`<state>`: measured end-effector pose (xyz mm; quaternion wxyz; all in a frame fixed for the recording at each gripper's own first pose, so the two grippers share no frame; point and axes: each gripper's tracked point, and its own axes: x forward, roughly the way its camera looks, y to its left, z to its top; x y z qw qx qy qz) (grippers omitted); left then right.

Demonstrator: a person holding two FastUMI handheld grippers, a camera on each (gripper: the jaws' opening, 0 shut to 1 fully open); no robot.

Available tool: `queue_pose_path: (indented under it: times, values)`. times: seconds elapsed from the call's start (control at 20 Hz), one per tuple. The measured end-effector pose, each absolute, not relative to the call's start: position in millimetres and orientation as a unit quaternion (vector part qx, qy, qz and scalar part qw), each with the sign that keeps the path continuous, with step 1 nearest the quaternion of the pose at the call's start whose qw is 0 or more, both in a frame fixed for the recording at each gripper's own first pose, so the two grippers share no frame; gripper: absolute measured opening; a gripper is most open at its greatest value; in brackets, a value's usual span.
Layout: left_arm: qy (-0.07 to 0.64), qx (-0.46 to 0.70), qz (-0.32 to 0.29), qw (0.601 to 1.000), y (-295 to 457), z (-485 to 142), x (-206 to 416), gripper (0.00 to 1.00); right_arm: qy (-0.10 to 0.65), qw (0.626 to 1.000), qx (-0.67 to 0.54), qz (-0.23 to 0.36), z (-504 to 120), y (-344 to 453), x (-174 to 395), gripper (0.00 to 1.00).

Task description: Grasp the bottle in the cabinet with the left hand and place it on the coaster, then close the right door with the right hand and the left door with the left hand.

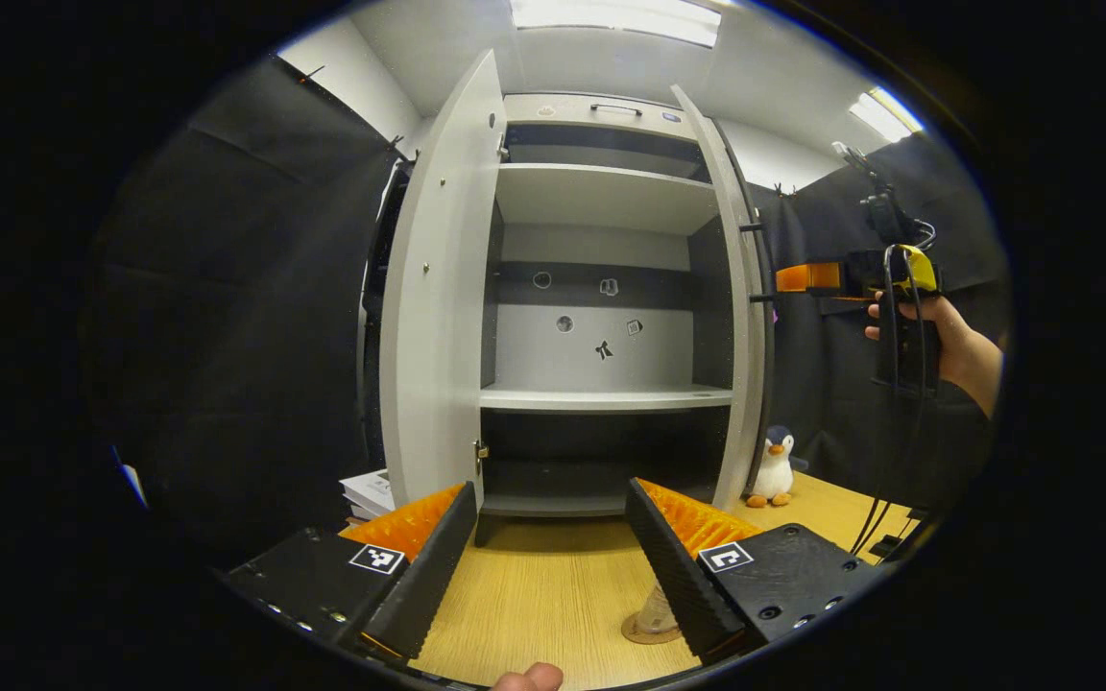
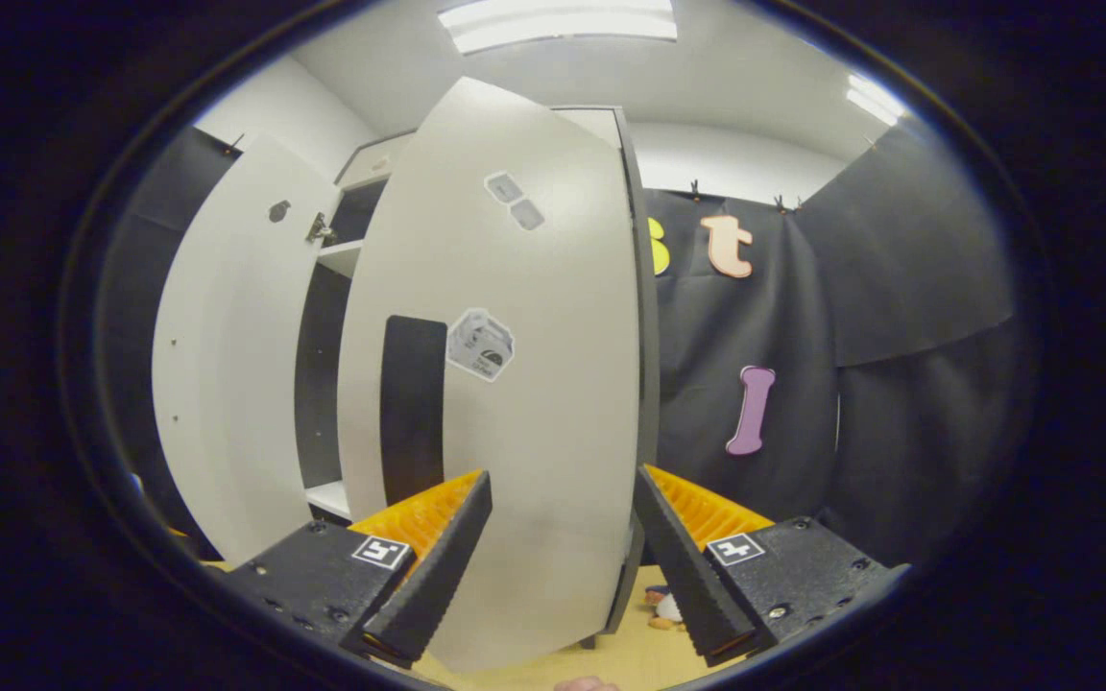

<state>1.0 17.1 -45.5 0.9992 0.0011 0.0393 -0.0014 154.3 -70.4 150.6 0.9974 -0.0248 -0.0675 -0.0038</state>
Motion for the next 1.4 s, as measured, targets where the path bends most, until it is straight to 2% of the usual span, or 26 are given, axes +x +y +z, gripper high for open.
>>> queue_pose_path:
  times: [0.05, 0.7, 1.05, 1.4]
  values:
    - [0.04, 0.001, 0.001, 0.999, 19, -45, -1, 0.95, -0.07, 0.997, -0.023, -0.005, 149, -69, 151, 0.97]
    - [0.03, -0.023, -0.022, 0.999, -6, -33, 6, 0.95, -0.063, 0.994, -0.085, -0.028, 78, -30, 41, 0.97]
    - [0.028, -0.02, -0.03, 0.999, -11, -31, 3, 0.95, -0.022, 0.998, -0.05, -0.029, 20, -18, 7, 0.97]
    - [0.015, -0.053, -0.038, 0.998, -13, -16, 1, 0.95, -0.004, 0.999, -0.022, -0.037, -3, -15, -6, 0.97]
